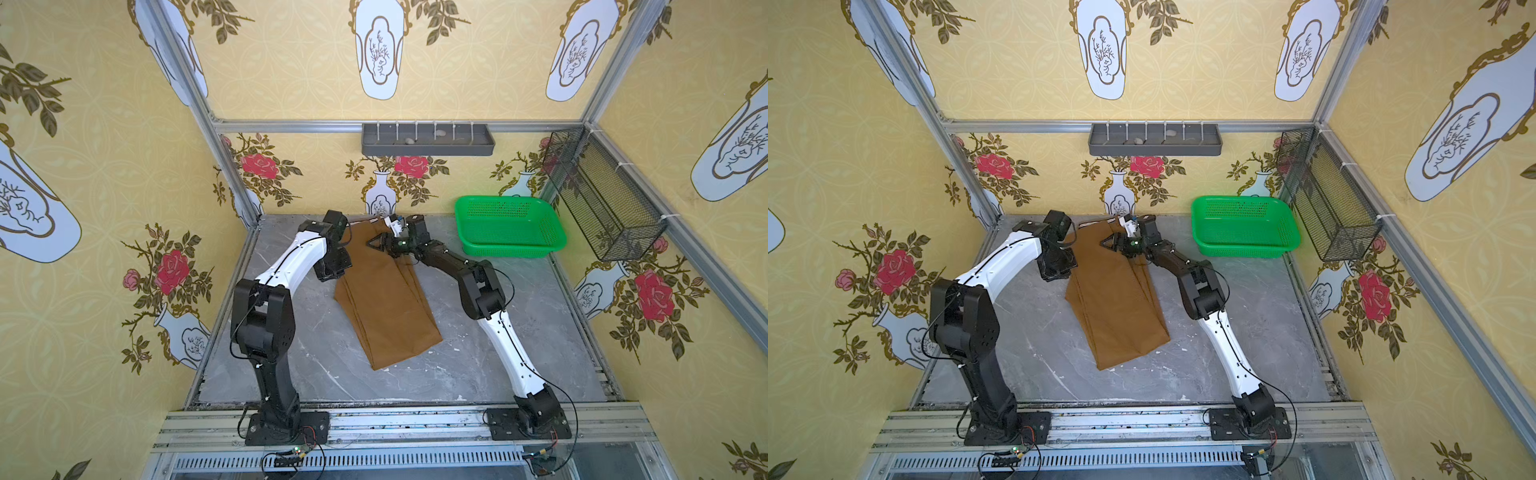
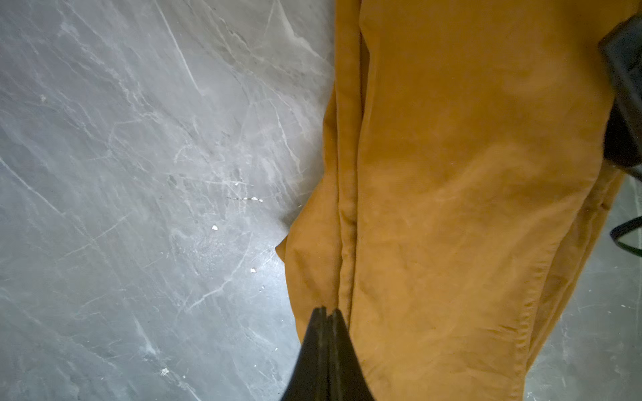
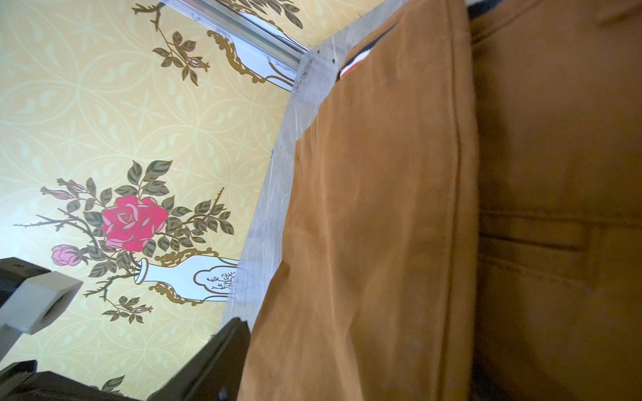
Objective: Roll up the long pants
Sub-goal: Fold the long pant at the center of the board.
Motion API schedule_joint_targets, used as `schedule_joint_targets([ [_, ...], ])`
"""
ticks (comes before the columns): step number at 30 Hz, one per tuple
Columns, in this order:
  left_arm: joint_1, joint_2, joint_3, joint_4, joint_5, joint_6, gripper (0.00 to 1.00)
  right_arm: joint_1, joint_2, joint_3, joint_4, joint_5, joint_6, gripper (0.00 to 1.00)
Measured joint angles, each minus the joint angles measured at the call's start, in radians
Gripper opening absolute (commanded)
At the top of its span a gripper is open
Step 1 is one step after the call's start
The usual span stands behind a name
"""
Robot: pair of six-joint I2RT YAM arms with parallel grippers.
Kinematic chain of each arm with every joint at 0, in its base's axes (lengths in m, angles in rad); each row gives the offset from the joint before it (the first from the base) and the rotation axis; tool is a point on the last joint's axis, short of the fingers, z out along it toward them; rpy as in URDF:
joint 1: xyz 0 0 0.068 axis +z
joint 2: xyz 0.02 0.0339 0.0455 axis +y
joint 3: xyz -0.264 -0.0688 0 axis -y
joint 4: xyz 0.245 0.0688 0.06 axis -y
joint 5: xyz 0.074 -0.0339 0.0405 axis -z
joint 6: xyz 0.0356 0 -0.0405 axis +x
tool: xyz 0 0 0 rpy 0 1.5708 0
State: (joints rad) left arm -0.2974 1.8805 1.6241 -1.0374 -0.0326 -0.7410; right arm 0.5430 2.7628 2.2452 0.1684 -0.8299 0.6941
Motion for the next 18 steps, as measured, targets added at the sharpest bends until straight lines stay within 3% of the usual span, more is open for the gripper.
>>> schedule_joint_targets([
  [2,0.0,-0.006,-0.007,-0.005,-0.003,0.0,0.0,-0.004,0.019,0.013,0.05,-0.004,0.023,0.8],
  [3,0.0,-0.011,-0.013,-0.006,-0.005,0.0,0.0,-0.006,0.031,0.023,0.074,-0.003,0.034,0.69],
  [6,0.0,-0.025,-0.04,-0.015,-0.011,0.0,0.0,-0.013,0.093,0.097,0.118,0.013,0.054,0.19],
  [8,0.0,-0.035,-0.062,-0.018,-0.012,0.0,0.0,-0.015,0.131,0.147,0.122,0.019,0.08,0.01],
  [18,0.0,-0.067,-0.13,-0.016,-0.018,-0.011,0.0,-0.018,0.097,0.086,0.176,0.051,0.102,0.0],
])
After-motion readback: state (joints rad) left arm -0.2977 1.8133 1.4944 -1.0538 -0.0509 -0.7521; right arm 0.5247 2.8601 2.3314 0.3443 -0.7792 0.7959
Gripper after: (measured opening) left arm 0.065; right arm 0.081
